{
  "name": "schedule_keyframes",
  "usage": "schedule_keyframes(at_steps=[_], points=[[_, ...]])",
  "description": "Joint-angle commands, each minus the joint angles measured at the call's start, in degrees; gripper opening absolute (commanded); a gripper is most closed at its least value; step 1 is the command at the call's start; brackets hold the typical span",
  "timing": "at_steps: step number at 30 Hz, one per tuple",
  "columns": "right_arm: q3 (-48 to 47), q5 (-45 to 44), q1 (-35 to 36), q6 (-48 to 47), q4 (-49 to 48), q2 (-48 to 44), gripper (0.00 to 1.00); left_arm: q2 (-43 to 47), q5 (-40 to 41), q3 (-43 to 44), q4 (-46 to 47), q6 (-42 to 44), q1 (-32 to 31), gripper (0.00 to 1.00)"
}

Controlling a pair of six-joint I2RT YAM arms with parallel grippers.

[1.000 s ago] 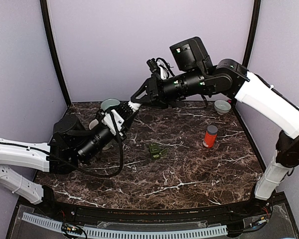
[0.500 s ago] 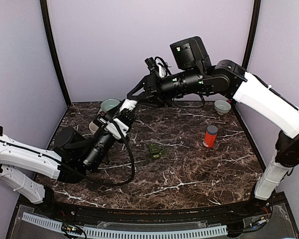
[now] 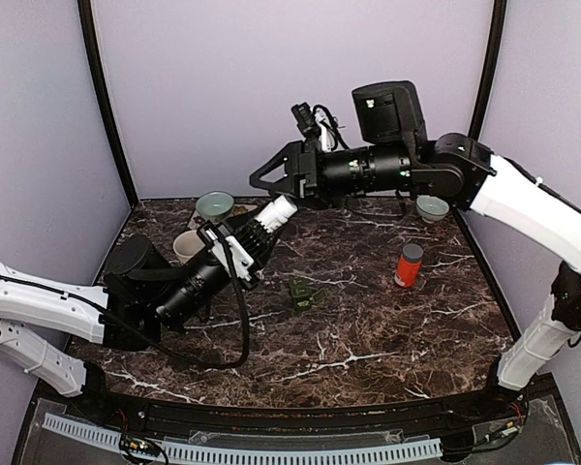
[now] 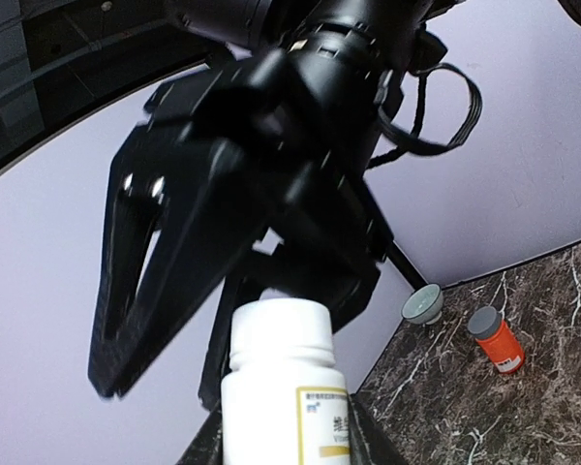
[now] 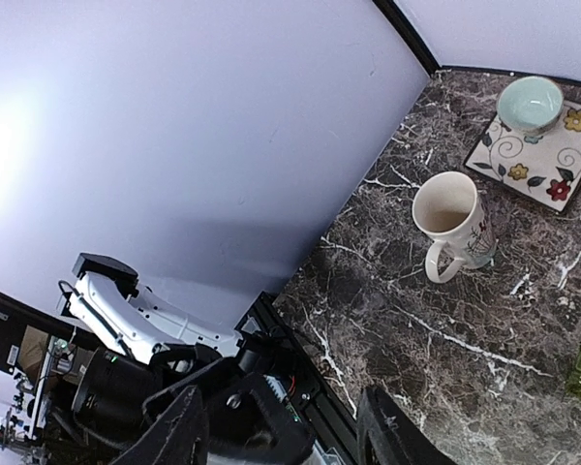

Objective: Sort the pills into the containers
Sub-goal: Screw the lid of the pill bottle onto the pill bottle.

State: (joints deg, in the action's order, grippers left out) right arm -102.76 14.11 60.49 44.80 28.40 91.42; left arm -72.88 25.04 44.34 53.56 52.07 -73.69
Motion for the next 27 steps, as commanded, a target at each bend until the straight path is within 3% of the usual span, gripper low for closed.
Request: schedule_keyframes(at_steps=[1, 8, 16, 21, 27], points=[[2.45, -3.45, 0.23, -3.53, -6.36, -6.94, 0.53, 4.2, -3.96, 2.93, -9.5, -10.21, 3.25, 0.0], [5.5, -6.26, 0.24, -8.49, -5.98, -12.86, 0.54, 8.32, -15.57, 4.78, -24.03, -23.48, 10.39, 0.0], [7.4, -5.65, 0.24, -19.63, -0.26, -13.42, 0.54, 6.49, -54.54, 15.24, -40.69, -44.15, 21.72, 0.0], [10.61, -6.57, 0.33, -22.38, -0.62, -15.42, 0.54, 1.63, -70.75, 20.77, -43.09, -51.71, 24.64, 0.0], [12.05, -5.5, 0.79, -23.22, -0.65, -16.87, 0.54, -1.37, -78.88, 23.27, -41.0, -57.48, 26.92, 0.0]])
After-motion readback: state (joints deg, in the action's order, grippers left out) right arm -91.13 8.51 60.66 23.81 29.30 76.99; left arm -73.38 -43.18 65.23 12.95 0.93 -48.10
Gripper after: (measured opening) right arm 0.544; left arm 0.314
